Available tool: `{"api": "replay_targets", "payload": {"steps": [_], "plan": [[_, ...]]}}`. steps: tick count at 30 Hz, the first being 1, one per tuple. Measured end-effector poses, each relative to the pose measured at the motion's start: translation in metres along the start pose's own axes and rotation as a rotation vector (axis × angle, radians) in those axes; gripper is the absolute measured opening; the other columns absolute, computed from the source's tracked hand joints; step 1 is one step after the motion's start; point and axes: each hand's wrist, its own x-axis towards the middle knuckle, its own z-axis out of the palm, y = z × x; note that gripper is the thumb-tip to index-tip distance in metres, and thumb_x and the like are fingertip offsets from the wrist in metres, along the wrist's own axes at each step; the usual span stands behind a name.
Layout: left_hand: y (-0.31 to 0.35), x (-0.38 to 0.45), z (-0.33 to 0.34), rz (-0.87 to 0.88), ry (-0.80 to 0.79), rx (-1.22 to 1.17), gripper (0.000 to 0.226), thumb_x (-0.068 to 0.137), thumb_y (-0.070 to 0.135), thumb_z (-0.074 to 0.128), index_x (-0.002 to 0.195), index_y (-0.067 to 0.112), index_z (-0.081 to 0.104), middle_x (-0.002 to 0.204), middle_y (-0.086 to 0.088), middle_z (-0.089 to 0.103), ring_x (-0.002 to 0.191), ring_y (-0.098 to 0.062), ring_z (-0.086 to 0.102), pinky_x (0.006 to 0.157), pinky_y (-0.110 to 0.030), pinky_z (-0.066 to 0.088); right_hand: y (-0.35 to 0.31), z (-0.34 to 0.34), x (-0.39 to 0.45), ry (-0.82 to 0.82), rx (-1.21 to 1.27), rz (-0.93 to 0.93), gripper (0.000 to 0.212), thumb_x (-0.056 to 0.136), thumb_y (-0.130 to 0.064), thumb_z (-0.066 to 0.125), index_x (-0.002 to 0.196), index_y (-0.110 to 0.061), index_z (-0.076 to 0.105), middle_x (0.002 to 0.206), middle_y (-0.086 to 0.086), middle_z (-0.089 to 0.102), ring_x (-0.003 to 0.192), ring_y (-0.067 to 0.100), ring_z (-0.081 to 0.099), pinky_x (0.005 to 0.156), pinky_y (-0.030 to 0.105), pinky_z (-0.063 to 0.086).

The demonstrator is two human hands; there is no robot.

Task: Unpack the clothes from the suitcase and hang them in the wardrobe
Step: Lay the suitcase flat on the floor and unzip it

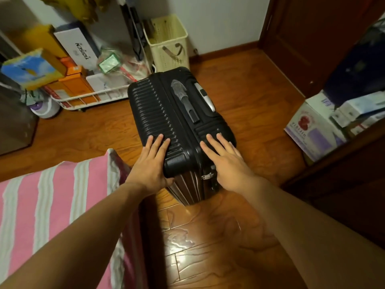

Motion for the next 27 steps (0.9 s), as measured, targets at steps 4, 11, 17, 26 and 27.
{"api": "replay_targets", "payload": {"steps": [4, 11, 17, 26, 27], "plan": [[-0.002, -0.001, 0.000, 0.017, 0.011, -0.034, 0.122, 0.071, 0.055, 0.076, 0.160, 0.029, -0.002, 0.168, 0.003, -0.008, 0.152, -0.021, -0.022, 0.126, -0.053, 0.007, -0.009, -0.001, -0.009, -0.063, 0.017, 0.039, 0.105, 0.086, 0.003, 0.060, 0.158, -0.036, -0.005, 0.165, -0.010, -0.019, 0.151, 0.018, -0.021, 0.125, 0.043, 0.002], [-0.030, 0.033, -0.009, 0.145, 0.013, -0.030, 0.117, 0.072, 0.060, 0.072, 0.160, 0.029, 0.002, 0.169, 0.002, -0.005, 0.152, -0.022, -0.021, 0.125, -0.054, 0.005, -0.001, -0.007, 0.019, 0.033, -0.096, 0.032, 0.107, 0.080, 0.004, 0.062, 0.158, -0.040, 0.003, 0.167, -0.009, -0.006, 0.153, 0.021, -0.006, 0.124, 0.049, 0.005], [-0.084, 0.079, -0.019, 0.290, 0.060, 0.029, 0.117, 0.063, 0.073, 0.061, 0.160, 0.029, 0.012, 0.168, 0.002, 0.002, 0.155, -0.022, -0.013, 0.126, -0.045, 0.008, -0.015, 0.043, 0.058, 0.410, -0.115, 0.035, 0.094, 0.080, -0.005, 0.062, 0.158, -0.035, 0.018, 0.165, -0.006, 0.015, 0.150, 0.023, 0.011, 0.121, 0.046, 0.011], [-0.143, 0.119, -0.015, 0.538, 0.110, -0.080, 0.118, 0.061, 0.073, 0.068, 0.159, 0.026, 0.022, 0.168, -0.005, 0.011, 0.155, -0.029, -0.006, 0.125, -0.051, 0.009, -0.056, 0.125, 0.024, 0.642, 0.360, 0.497, 0.078, 0.095, -0.008, 0.060, 0.158, -0.033, 0.019, 0.165, -0.011, 0.014, 0.151, 0.013, 0.015, 0.122, 0.038, 0.024], [-0.145, 0.121, -0.018, 0.535, 0.090, -0.046, 0.117, 0.064, 0.068, 0.074, 0.159, 0.027, 0.020, 0.168, -0.006, 0.010, 0.154, -0.031, -0.005, 0.125, -0.052, 0.008, -0.064, 0.134, 0.013, 0.574, 0.386, 0.572, 0.079, 0.096, -0.012, 0.061, 0.158, -0.034, 0.017, 0.165, -0.010, 0.012, 0.151, 0.016, 0.015, 0.122, 0.039, 0.024]]}}
